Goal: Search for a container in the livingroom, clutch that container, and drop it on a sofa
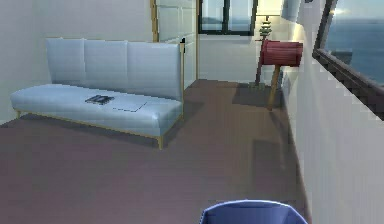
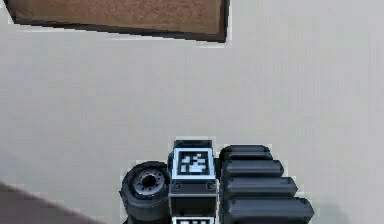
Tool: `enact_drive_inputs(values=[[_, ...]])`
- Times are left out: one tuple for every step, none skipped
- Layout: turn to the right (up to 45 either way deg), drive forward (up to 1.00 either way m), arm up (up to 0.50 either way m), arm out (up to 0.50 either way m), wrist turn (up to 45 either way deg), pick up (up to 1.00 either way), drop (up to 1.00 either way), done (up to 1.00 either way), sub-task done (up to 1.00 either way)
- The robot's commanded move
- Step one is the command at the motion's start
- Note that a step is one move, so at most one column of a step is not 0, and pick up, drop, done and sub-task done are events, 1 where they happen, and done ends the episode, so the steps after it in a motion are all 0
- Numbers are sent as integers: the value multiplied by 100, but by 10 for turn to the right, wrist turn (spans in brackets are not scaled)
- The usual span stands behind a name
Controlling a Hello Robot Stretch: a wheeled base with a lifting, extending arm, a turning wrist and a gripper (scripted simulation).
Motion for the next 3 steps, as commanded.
enact_drive_inputs(values=[[-30, 0, 0, 0, 0, 0, 0, 0, 0], [0, 25, 0, 0, 0, 0, 0, 0, 0], [-450, 0, 0, 0, 0, 0, 0, 0, 0]])
